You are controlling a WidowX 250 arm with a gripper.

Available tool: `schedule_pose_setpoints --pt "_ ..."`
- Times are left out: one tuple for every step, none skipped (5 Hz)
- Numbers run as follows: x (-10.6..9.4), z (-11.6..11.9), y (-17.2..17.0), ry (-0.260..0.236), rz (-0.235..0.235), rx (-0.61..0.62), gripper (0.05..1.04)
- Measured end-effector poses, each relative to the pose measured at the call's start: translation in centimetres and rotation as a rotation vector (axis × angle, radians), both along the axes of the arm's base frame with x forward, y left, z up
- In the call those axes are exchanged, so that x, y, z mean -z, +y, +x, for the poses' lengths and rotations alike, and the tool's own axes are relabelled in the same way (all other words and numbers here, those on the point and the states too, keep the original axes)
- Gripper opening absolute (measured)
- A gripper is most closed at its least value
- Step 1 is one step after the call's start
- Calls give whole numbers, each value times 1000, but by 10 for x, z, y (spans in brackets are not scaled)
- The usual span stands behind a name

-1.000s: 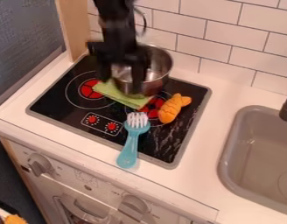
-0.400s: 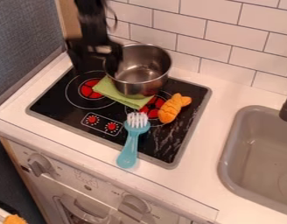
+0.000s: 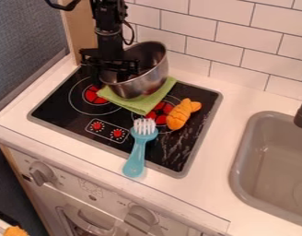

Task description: Place the silver pot towards the side of the left burner

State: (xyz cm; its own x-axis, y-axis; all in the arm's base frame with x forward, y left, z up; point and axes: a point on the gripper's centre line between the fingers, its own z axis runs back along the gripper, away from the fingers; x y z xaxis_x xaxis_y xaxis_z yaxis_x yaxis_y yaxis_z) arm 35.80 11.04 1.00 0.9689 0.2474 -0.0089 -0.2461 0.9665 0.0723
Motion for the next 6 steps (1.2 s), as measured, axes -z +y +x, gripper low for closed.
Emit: schedule_pose_setpoints --pt "-9 -6 -5 -31 3 1 375" --pt "-18 -10 -10 -43 8 -9 267" --pt "-21 -17 -19 -21 6 -9 547" --pt "-24 -18 -28 -40 12 -3 726" --pt "-27 -19 -30 -58 24 -17 436" --pt "-27 -21 -33 -57 30 -6 211"
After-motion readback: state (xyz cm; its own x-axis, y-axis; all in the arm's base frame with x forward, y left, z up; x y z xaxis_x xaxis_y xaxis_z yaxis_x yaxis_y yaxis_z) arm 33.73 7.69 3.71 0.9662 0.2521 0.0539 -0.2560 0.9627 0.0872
